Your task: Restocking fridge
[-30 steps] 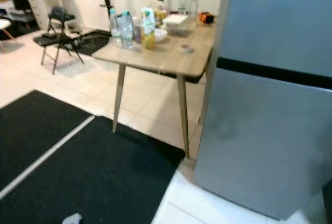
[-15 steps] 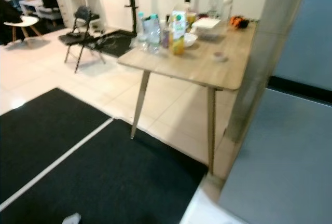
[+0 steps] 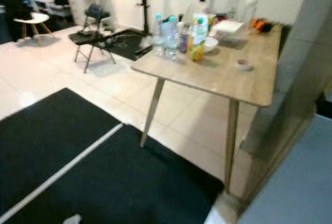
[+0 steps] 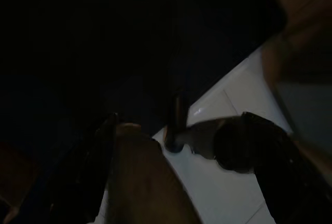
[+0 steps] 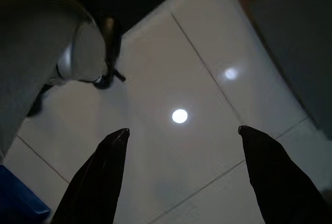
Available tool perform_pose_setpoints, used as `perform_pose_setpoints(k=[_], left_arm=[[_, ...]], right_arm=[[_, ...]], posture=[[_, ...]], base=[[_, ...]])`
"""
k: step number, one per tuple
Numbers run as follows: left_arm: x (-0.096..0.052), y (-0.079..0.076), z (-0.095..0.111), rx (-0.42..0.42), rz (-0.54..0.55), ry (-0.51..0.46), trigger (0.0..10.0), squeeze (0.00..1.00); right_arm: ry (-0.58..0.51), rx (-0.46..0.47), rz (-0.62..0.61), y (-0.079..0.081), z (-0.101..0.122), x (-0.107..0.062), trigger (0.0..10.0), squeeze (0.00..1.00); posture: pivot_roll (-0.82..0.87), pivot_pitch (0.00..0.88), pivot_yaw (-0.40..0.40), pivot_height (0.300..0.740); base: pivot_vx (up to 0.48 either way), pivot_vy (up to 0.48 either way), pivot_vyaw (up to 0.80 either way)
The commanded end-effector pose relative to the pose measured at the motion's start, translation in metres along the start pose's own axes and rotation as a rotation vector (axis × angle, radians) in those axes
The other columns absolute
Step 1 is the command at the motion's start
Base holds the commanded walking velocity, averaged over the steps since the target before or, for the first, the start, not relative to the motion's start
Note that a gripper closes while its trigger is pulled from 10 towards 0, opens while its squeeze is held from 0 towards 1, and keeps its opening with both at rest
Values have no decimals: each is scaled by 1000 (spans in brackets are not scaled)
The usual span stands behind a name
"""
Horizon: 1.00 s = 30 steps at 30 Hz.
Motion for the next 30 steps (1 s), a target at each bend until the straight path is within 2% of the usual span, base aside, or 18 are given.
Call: perform_pose_setpoints(k=[1, 30], left_arm=[[-2, 3, -7, -5, 11, 16, 10000, 0], [-2, 3, -7, 9, 8, 22, 10000, 0]], right_arm=[[0, 12, 3, 3, -1, 0, 10000, 0], [20, -11, 6, 7, -7, 0, 10000, 0]], posture=[[-131, 0, 20, 740], [-127, 0, 21, 740]], base=[[337, 0, 0], [340, 0, 0]])
Point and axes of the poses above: a point about 5 cm out from each wrist's last joint towards the gripper, its own x axis pointing out of the wrist towards the gripper, its own z axis along the axis of the wrist's last joint, y = z × x, the point moved 6 cm from there along x, pointing out of the wrist towards the gripper, and after that the axes turned 6 degrees about -x, right-handed, at the moved point
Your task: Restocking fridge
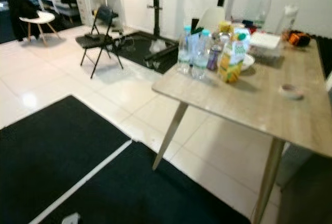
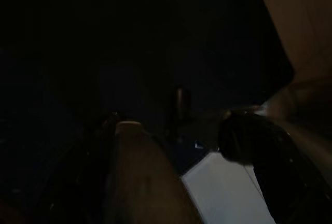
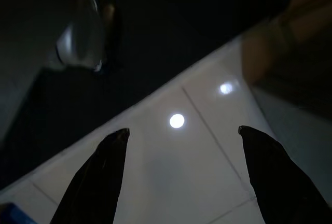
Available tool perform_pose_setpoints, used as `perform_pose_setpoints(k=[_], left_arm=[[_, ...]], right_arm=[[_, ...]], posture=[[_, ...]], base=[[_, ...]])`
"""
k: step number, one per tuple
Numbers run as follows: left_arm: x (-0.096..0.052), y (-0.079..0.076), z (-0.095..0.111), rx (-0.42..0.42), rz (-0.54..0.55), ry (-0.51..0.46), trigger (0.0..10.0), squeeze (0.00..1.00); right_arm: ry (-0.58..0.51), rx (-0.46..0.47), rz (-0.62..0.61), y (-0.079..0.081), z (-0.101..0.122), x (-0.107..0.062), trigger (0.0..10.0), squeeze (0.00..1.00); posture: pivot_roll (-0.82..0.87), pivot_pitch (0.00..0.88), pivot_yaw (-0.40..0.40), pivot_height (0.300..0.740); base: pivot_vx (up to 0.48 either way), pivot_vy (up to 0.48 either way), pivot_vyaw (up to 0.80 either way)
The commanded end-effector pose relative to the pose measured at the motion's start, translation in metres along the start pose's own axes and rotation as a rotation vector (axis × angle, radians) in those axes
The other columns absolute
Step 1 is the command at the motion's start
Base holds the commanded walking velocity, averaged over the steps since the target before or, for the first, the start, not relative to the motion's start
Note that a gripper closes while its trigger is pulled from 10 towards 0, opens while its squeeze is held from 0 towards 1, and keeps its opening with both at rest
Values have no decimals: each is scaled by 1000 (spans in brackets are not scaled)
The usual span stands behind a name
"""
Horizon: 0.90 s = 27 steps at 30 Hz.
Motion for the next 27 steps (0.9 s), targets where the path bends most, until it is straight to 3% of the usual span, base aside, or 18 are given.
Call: perform_pose_setpoints(k=[1, 27], left_arm=[[-1, 3, -3, 5, 8, 9, 10000, 0], [-1, 2, -2, 5, 8, 7, 10000, 0]], right_arm=[[-7, 0, 2, 1, 3, 0, 10000, 0], [-7, 5, 9, 5, 4, 1, 10000, 0]], posture=[[-127, 0, 21, 740], [-124, 0, 20, 740]], base=[[341, 0, 0], [341, 0, 0]])
Point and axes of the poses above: a point about 5 cm out from each wrist's last joint towards the gripper, its own x axis pointing out of the wrist towards the gripper, its own z axis along the axis of the wrist's last joint, y = z × x, the point moved 6 cm from there along x, pointing out of the wrist towards the gripper, and after that the axes turned 6 degrees about -x, right-handed, at the moved point
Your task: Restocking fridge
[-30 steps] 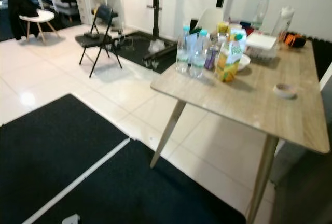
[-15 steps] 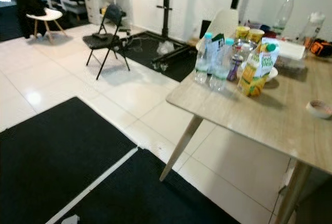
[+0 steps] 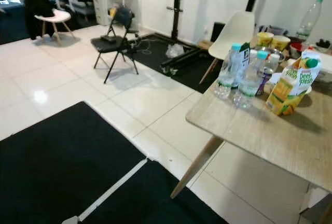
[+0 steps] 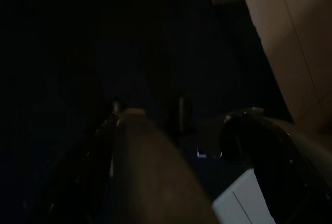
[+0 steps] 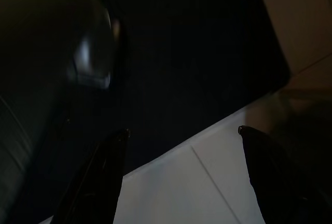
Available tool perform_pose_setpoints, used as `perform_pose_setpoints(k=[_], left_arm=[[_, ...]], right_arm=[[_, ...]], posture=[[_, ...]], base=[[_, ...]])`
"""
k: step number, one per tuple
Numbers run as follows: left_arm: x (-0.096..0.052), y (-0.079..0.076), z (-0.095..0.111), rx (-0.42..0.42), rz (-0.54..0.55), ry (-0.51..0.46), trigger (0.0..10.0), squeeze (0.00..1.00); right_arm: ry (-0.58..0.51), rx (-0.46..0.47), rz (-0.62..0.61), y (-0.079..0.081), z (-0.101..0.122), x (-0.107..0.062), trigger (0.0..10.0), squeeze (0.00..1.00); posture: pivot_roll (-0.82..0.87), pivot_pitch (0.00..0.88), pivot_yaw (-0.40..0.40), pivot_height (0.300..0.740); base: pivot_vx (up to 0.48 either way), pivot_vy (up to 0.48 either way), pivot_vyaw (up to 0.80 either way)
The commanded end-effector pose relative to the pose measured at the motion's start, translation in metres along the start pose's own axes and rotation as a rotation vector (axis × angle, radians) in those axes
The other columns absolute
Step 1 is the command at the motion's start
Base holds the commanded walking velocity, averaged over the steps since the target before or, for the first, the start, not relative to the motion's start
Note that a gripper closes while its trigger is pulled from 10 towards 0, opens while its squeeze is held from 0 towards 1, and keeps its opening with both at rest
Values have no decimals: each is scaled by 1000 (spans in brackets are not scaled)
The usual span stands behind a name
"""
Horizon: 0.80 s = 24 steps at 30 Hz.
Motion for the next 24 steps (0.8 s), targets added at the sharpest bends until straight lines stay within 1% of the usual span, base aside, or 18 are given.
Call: perform_pose_setpoints(k=[1, 15, 24], left_arm=[[-1, 1, -5, -6, 5, 12, 10000, 0], [0, 0, -5, -3, 3, 15, 10000, 0], [0, 0, -6, -3, 1, 16, 10000, 0]], right_arm=[[-5, 2, -14, -6, 3, 0, 10000, 0], [-2, 2, -13, -3, 2, 0, 10000, 0], [15, 3, -15, -5, -7, -1, 10000, 0]], posture=[[-124, 0, 20, 740], [-127, 0, 21, 740], [-133, 0, 24, 740]], base=[[341, 0, 0], [341, 0, 0], [340, 0, 0]])
Point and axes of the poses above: a point about 5 cm out from each wrist's last joint towards the gripper, its own x axis pointing out of the wrist towards the gripper, its own z axis along the axis of the wrist's last joint, y = z × x, the point moved 6 cm from there along x, pointing out of the wrist towards the gripper, and after that the axes turned 6 degrees about -x, right-handed, at the moved point
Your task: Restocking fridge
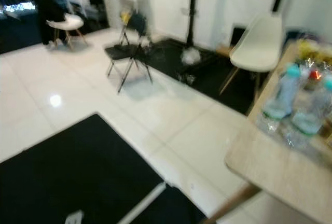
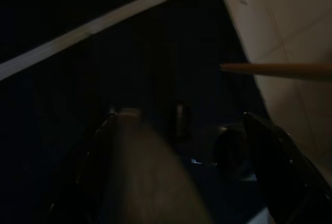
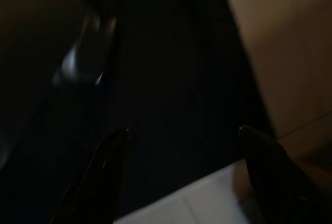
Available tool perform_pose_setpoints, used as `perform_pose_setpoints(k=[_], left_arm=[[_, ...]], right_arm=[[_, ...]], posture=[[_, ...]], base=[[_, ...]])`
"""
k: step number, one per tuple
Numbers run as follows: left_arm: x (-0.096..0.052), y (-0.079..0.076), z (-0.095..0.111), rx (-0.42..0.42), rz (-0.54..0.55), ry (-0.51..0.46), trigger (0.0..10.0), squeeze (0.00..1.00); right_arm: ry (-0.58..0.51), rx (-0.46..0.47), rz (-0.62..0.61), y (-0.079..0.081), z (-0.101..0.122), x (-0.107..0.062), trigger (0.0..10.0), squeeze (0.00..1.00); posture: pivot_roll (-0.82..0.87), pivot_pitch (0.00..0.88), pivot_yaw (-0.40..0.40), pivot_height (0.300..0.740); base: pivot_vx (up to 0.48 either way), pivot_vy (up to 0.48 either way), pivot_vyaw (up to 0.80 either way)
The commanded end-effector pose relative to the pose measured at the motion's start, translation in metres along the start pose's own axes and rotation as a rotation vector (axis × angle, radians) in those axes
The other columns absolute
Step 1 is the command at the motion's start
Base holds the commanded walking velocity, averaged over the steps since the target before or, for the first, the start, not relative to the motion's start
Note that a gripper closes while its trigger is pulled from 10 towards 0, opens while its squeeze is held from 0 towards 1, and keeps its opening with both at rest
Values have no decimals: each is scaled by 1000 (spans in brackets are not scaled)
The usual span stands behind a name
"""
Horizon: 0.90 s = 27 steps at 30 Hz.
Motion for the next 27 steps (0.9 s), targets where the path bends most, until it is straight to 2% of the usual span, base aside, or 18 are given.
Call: perform_pose_setpoints(k=[1, 8, 14, 22, 27], left_arm=[[-1, 2, -3, 0, 6, 10, 10000, 0], [-5, 11, -2, 7, 18, 9, 10000, 0], [-6, 16, 0, 13, 25, 5, 10000, 0], [-7, 16, 0, 14, 25, 5, 10000, 0], [-6, 14, 0, 14, 20, 5, 10000, 0]], right_arm=[[24, 9, 23, 10, -10, 0, 10000, 0], [37, 17, 40, 21, -17, 0, 10000, 0], [35, 19, 53, 31, -11, 1, 10000, 0], [23, 17, 54, 35, -1, 3, 10000, 0], [26, 18, 48, 32, -6, 2, 10000, 0]], posture=[[-131, 0, 30, 740], [-114, 0, 49, 740], [-114, 0, 49, 740], [-111, 0, 52, 740], [-113, 0, 47, 740]], base=[[341, 0, 0], [341, 0, 0], [339, 0, 0], [339, 0, 0], [340, 0, 0]])
Point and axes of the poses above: a point about 5 cm out from each wrist's last joint towards the gripper, its own x axis pointing out of the wrist towards the gripper, its own z axis along the axis of the wrist's last joint, y = z × x, the point moved 6 cm from there along x, pointing out of the wrist towards the gripper, and after that the axes turned 6 degrees about -x, right-handed, at the moved point
